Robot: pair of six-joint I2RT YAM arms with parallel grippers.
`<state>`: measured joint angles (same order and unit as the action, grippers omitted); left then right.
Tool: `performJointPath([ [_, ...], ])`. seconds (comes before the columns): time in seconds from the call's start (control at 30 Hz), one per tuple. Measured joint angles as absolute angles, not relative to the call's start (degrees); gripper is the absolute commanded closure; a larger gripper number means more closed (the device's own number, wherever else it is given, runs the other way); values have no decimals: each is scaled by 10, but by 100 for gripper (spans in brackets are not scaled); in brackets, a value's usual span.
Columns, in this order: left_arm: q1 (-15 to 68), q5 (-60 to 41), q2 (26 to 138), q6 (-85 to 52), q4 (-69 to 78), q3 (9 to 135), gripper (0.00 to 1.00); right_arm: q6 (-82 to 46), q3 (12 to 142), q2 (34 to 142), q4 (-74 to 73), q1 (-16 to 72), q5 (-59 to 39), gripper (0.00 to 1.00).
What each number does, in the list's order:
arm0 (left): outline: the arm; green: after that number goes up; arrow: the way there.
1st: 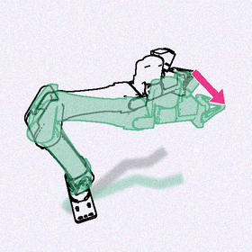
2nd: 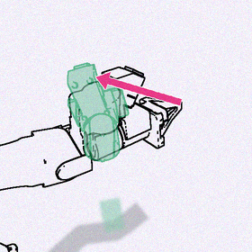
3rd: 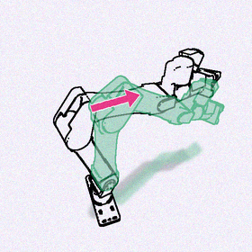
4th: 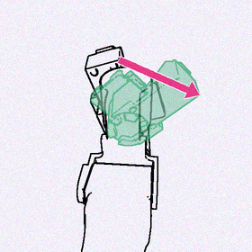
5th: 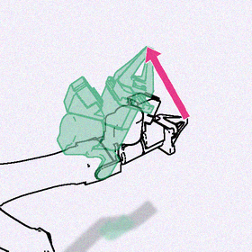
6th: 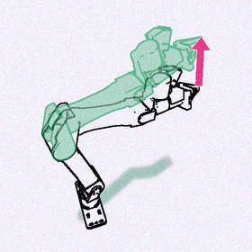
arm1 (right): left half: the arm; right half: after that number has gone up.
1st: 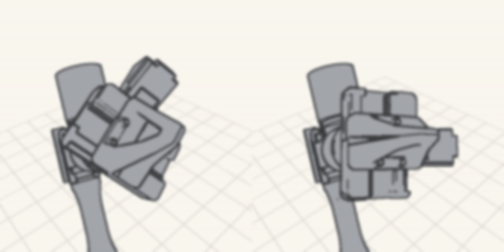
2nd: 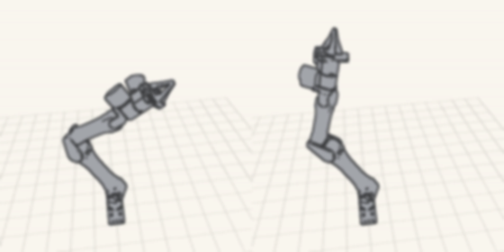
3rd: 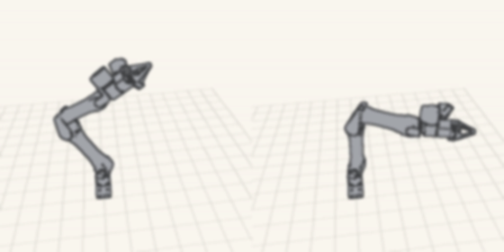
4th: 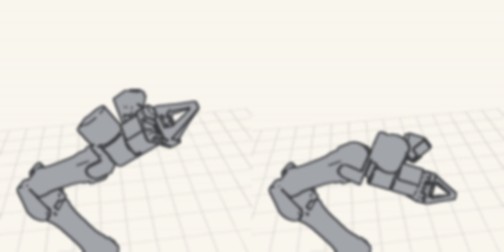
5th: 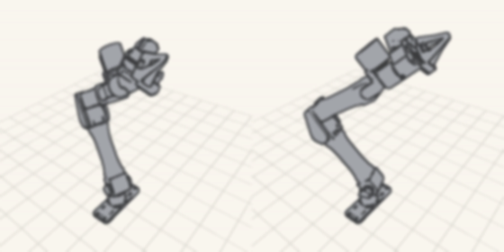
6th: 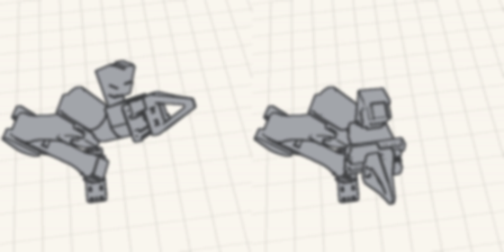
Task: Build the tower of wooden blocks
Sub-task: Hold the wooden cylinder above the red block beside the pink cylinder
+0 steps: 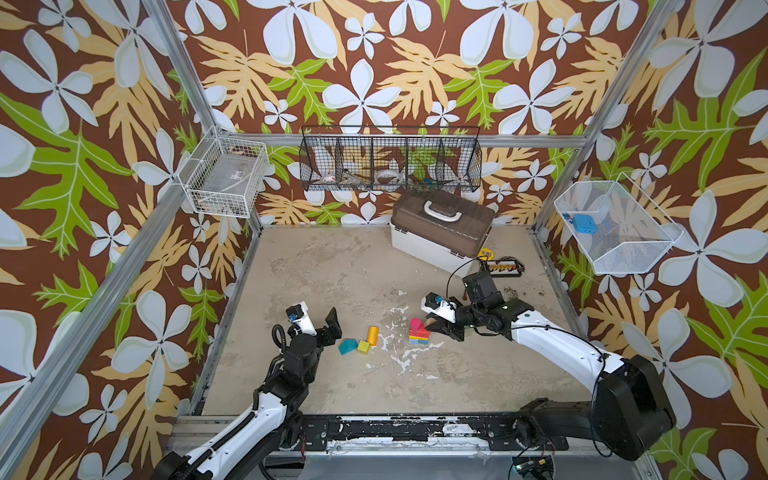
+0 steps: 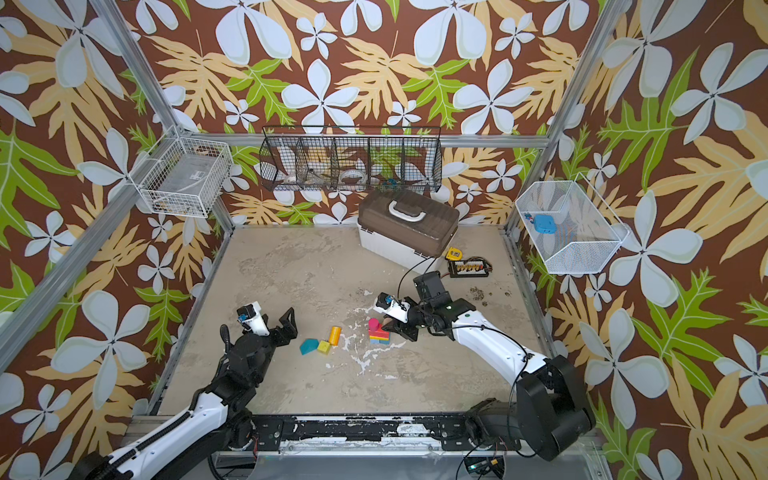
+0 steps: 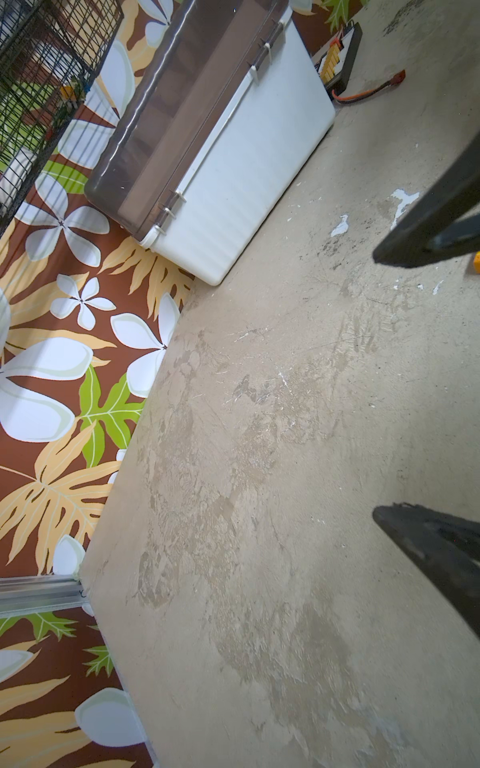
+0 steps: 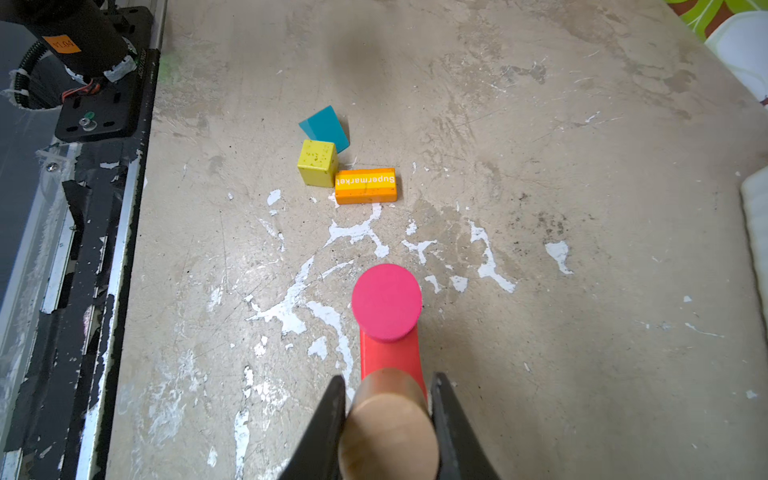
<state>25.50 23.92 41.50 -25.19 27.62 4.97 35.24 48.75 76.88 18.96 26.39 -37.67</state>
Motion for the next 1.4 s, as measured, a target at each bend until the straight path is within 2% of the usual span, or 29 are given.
performJointPath([
  [0.53, 255, 239, 415, -252, 276, 50, 10, 343, 494, 785, 189, 267, -375, 96],
  [1.4, 255, 239, 416, -252, 276, 50, 10, 333, 500, 806, 189, 278, -356, 84],
])
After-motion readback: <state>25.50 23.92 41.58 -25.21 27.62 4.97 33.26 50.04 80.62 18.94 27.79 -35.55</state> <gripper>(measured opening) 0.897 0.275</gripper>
